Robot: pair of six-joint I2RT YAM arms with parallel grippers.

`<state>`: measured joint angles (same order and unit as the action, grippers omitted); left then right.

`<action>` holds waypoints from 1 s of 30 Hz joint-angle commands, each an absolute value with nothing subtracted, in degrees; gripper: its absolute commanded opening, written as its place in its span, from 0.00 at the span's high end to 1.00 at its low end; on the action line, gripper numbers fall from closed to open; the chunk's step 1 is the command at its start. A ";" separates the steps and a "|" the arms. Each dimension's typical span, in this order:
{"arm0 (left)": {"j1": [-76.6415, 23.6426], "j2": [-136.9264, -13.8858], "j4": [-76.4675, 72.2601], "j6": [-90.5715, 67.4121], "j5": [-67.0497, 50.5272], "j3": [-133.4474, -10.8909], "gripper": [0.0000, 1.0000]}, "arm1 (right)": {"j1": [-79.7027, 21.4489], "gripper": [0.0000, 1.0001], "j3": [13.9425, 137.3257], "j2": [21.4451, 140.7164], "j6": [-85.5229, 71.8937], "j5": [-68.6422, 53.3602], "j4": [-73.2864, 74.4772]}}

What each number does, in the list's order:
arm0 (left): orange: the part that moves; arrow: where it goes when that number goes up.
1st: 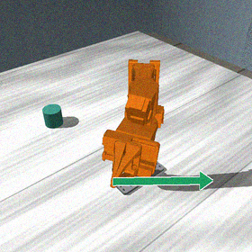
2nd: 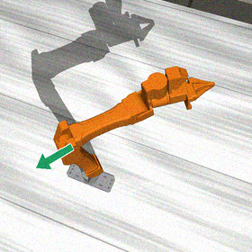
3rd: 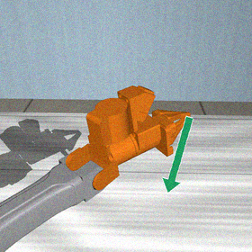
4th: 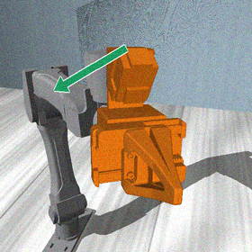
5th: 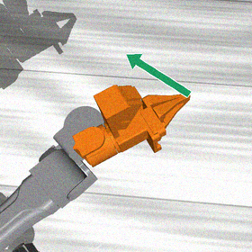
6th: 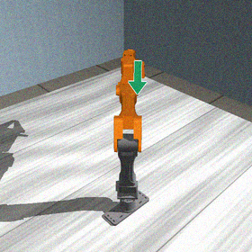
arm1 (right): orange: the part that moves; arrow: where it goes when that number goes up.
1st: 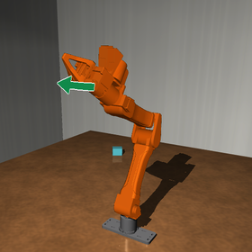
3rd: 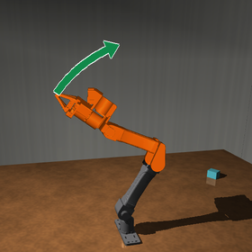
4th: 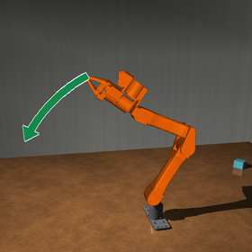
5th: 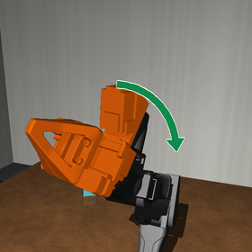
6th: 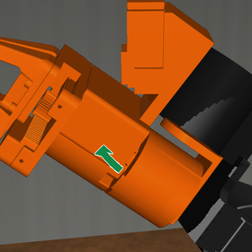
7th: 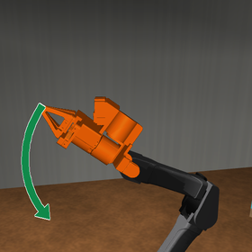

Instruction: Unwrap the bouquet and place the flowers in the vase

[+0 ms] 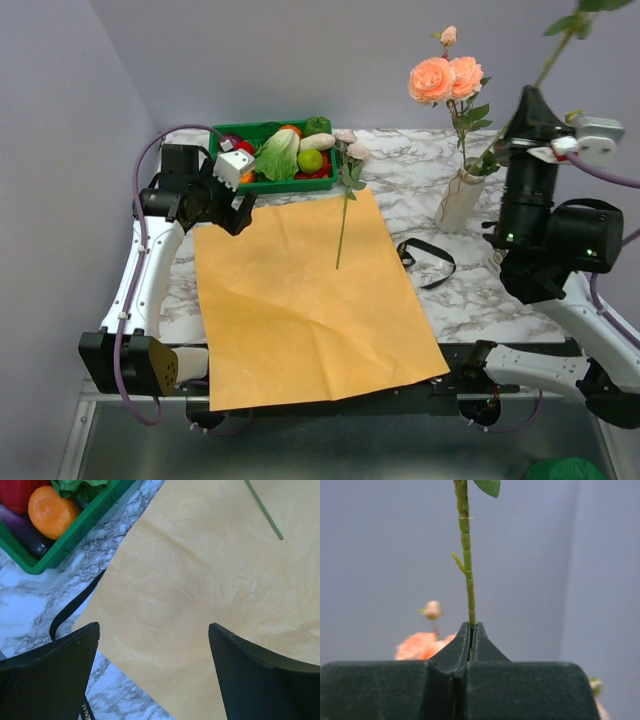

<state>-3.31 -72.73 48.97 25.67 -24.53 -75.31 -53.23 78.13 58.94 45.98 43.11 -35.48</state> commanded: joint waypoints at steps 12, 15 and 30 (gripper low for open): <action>-2.90 -76.11 46.50 25.14 -27.51 -77.70 0.01 | -22.17 0.99 73.13 61.95 24.27 34.91 -32.70; -2.90 -76.46 45.27 24.61 -27.07 -77.61 0.01 | -18.74 0.99 73.04 64.07 20.49 33.84 -32.61; -2.90 -80.95 44.12 25.05 -27.33 -79.72 0.01 | -14.24 0.99 73.83 79.09 23.29 36.38 -46.40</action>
